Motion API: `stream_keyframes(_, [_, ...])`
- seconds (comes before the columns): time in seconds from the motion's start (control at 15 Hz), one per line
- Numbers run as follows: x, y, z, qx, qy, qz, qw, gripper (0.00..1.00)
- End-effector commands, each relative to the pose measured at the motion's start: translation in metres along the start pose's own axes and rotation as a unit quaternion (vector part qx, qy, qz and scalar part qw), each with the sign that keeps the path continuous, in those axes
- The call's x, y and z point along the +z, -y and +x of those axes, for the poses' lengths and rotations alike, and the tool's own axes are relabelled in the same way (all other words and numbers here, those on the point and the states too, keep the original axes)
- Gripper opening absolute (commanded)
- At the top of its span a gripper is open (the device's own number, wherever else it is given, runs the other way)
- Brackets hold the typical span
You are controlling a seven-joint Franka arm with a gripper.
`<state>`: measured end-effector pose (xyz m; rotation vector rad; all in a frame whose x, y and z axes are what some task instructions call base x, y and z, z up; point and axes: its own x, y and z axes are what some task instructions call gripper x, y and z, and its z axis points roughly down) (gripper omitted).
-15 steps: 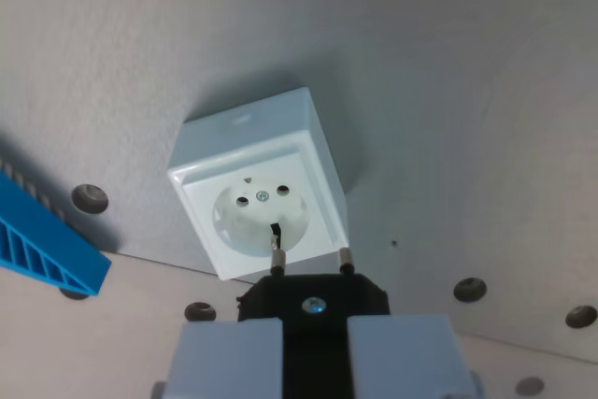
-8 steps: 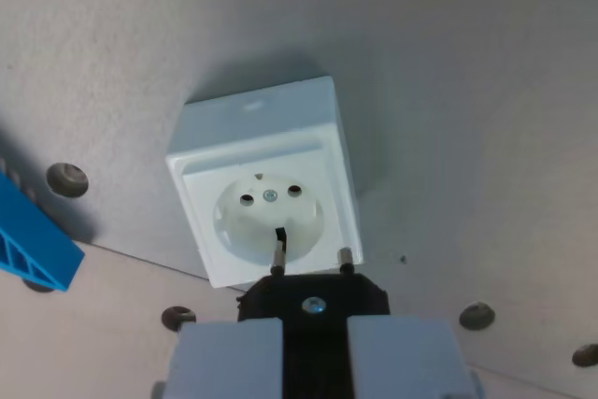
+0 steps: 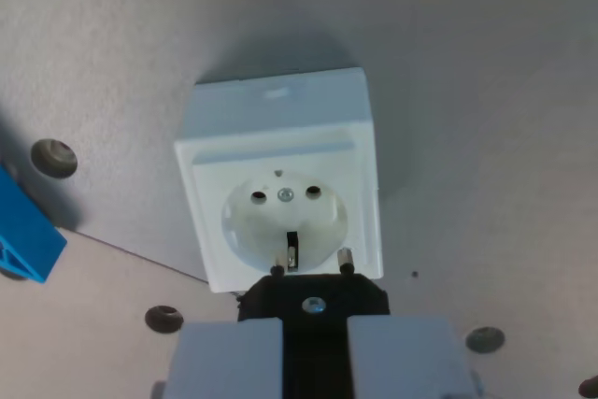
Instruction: Move above the white socket
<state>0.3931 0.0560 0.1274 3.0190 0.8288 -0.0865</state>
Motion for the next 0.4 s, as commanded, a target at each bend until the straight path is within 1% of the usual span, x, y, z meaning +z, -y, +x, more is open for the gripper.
stream_keyframes(0.07, [0.0088,0.0051,-0.0058,-0.053,-0.044,-0.037,0.997,0.0])
stream_keyframes(0.4, [0.0139,0.0083,-0.0081,-0.045,-0.041,-0.035,0.9975,0.0])
